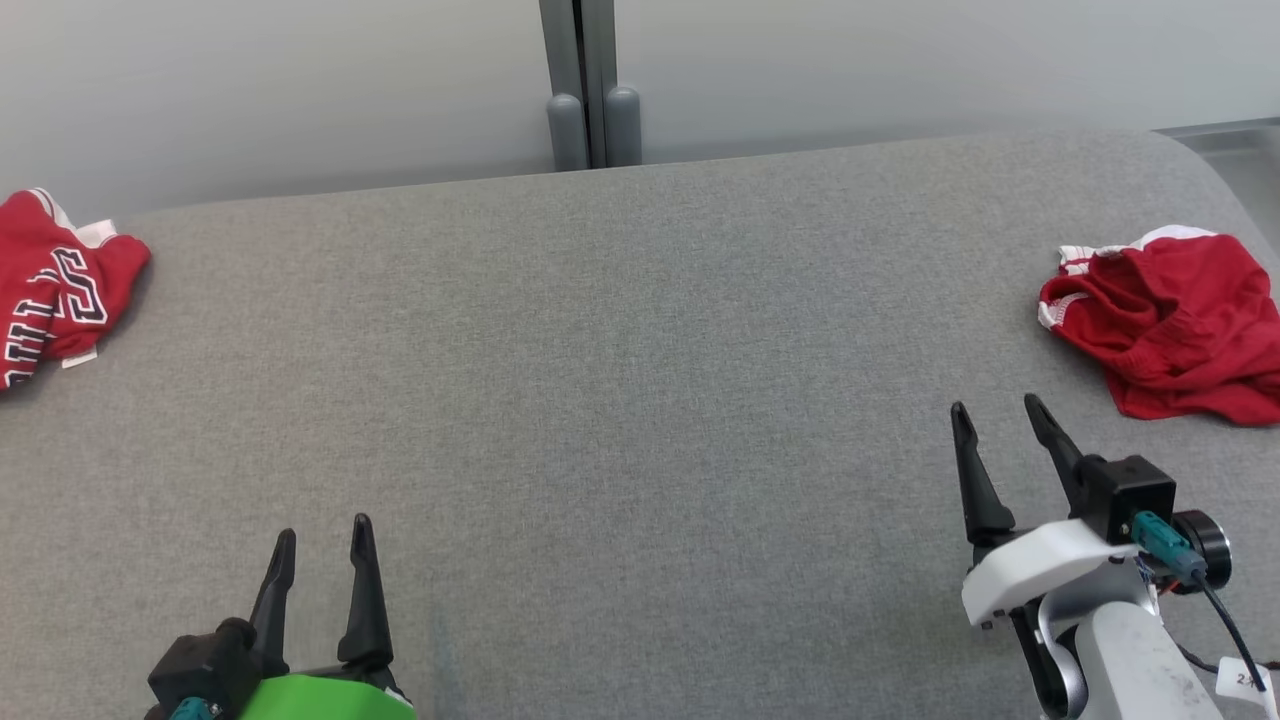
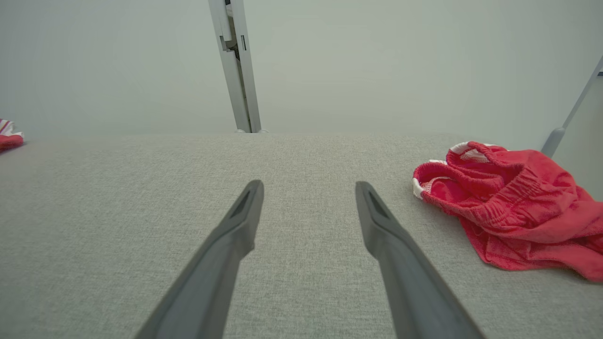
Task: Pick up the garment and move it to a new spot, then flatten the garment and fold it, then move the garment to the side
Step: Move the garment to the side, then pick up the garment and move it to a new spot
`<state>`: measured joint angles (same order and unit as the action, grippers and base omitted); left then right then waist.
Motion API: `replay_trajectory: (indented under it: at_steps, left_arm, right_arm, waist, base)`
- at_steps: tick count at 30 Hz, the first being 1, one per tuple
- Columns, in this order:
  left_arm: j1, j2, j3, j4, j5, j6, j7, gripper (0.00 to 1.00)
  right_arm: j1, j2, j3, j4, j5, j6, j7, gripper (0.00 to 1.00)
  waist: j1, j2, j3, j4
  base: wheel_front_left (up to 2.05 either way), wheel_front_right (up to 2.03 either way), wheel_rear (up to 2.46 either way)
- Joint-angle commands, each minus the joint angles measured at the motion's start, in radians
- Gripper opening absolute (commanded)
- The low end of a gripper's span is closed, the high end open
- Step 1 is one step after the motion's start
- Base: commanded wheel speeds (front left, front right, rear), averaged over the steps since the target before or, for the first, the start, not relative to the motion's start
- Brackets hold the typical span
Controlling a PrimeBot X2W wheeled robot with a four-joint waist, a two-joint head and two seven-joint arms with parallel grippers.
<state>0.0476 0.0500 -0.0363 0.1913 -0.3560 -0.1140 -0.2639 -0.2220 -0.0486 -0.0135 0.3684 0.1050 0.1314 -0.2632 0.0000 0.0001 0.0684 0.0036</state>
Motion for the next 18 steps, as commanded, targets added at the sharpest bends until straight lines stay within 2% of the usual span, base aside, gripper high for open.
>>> replay_trajectory:
  at_steps: [1, 7, 18]
  left_arm:
    - [0.021, 0.002, -0.005, -0.004, -0.004, 0.005, -0.001, 1.0]
    - [0.051, 0.002, -0.017, -0.002, -0.013, 0.009, -0.001, 1.0]
    - [0.055, 0.001, -0.035, -0.005, -0.005, 0.011, -0.001, 1.0]
  right_arm:
    - [0.028, -0.004, 0.003, -0.015, 0.011, -0.002, -0.002, 1.0]
    - [0.093, -0.004, 0.013, -0.043, 0.034, -0.002, -0.002, 1.0]
    - [0.114, -0.004, 0.032, -0.042, 0.044, -0.002, -0.002, 1.0]
  waist:
    - [0.0, -0.0001, -0.017, 0.009]
    - [0.0, -0.0001, -0.038, 0.002]
    - [0.0, -0.0001, -0.053, 0.002]
  base:
    - [0.0, 0.0, 0.0]
    - [0.0, 0.0, 0.0]
    - [0.0, 0.0, 0.0]
